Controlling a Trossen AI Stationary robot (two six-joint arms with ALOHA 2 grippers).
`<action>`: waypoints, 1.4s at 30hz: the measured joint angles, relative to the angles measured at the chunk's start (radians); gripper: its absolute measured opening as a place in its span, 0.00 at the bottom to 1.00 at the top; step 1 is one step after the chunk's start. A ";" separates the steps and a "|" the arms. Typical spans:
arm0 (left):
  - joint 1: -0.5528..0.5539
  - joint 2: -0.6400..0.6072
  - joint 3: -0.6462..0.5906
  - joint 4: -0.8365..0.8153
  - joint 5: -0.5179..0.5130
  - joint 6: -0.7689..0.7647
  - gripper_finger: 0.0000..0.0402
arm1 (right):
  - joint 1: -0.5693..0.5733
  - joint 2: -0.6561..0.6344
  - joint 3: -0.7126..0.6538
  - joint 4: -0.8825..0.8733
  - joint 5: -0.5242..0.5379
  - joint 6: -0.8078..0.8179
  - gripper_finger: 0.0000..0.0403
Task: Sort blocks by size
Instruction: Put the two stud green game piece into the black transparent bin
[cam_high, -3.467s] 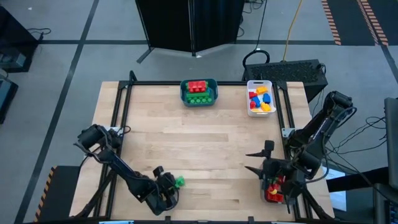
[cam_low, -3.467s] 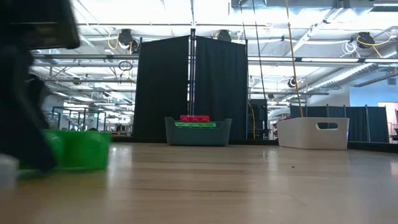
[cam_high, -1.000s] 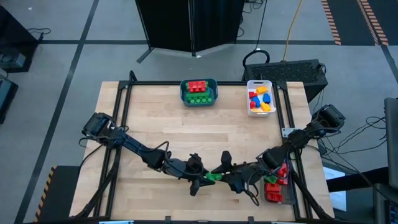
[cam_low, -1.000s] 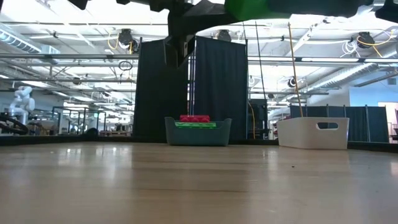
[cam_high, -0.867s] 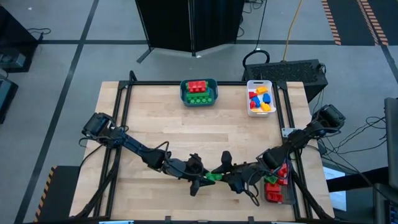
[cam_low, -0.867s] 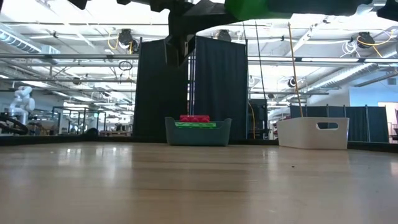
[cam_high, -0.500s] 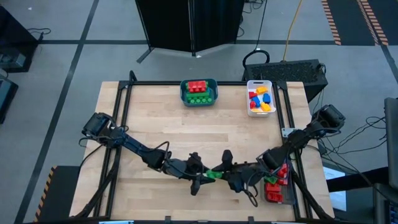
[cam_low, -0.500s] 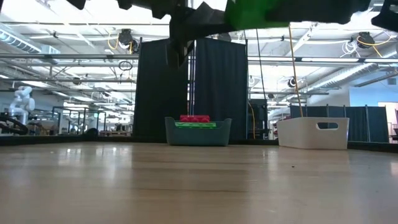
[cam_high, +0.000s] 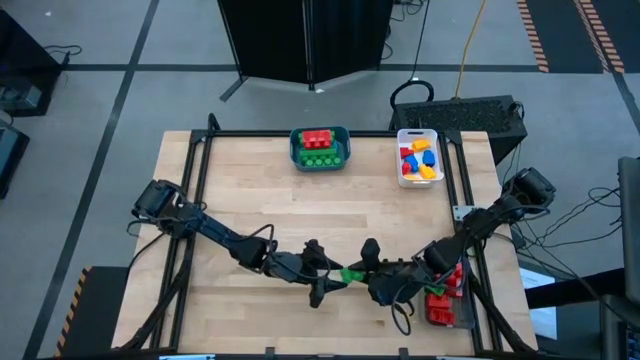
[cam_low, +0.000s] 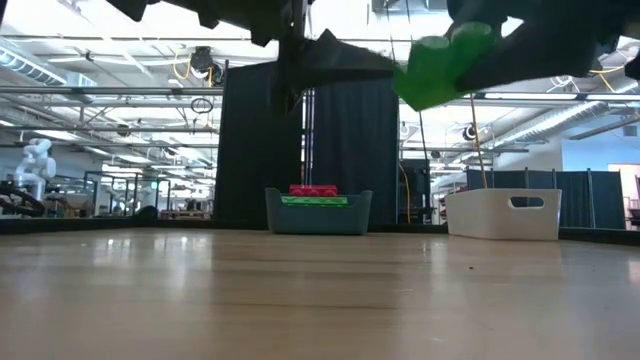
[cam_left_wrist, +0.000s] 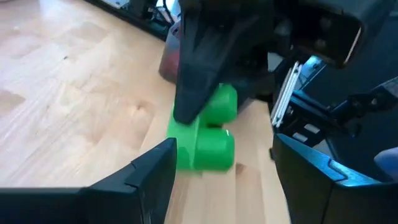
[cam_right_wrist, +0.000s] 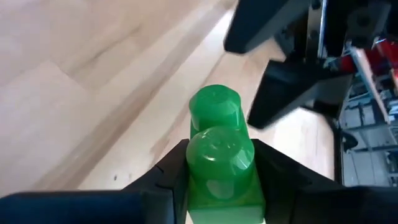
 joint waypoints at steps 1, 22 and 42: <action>0.000 0.000 0.000 -0.011 0.000 0.000 0.60 | 0.000 -0.003 0.000 -0.016 0.001 0.012 0.31; -0.051 -0.070 0.000 -0.191 -0.197 0.027 0.60 | 0.131 -0.274 0.001 -0.540 0.002 0.515 0.31; -0.104 -0.070 0.000 -0.336 -0.330 0.042 0.60 | 0.272 -0.486 0.001 -0.767 -0.243 1.105 0.32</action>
